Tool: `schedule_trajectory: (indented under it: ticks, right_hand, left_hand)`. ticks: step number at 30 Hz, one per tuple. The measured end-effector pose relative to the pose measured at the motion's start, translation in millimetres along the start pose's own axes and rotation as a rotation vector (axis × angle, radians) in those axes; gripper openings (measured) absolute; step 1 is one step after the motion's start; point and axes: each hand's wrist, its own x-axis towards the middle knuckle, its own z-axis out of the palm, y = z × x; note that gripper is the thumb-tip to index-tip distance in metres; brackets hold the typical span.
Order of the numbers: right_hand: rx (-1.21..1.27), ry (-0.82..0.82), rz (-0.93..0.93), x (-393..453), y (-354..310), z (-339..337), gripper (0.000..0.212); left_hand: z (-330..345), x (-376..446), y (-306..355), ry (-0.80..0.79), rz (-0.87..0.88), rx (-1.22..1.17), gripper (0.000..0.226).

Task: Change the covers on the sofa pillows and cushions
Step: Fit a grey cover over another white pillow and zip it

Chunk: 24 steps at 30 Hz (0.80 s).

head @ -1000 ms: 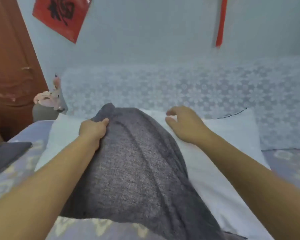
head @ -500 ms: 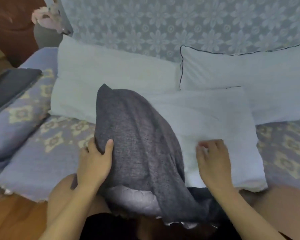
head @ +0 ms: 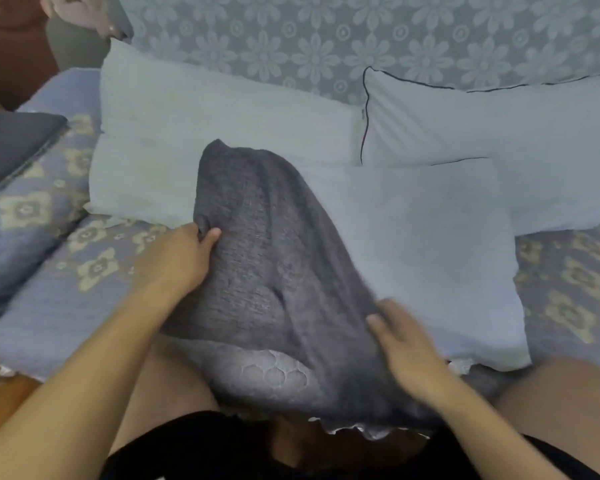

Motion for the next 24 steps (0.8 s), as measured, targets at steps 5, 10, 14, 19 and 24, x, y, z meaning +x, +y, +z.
schedule_trajectory:
  ticks: [5,10,14,19,24]
  right_hand:
    - [-0.143,0.506,0.138,57.7,40.3,-67.5,0.022]
    - [-0.193,0.238,0.099,37.5,64.6,-42.5,0.025]
    - [-0.154,0.311,0.210,42.6,59.4,-41.0,0.026]
    - [-0.181,0.755,-0.091,19.6,-1.8,-4.7,0.019]
    - [-0.496,0.209,-0.734,-12.6,-47.0,84.5,0.015]
  left_hand:
    - [16.0,13.7,-13.5,0.020,-0.073,-0.023,0.054]
    - [26.7,5.0,-24.6,-0.015,-0.067,-0.266,0.050]
    - [16.9,-25.4,-47.8,-0.081,-0.154,-0.609,0.034]
    - [14.0,-118.3,-51.4,0.179,0.006,-0.335,0.027]
    - [63.8,-146.9,-10.0,0.163,0.249,0.085,0.038]
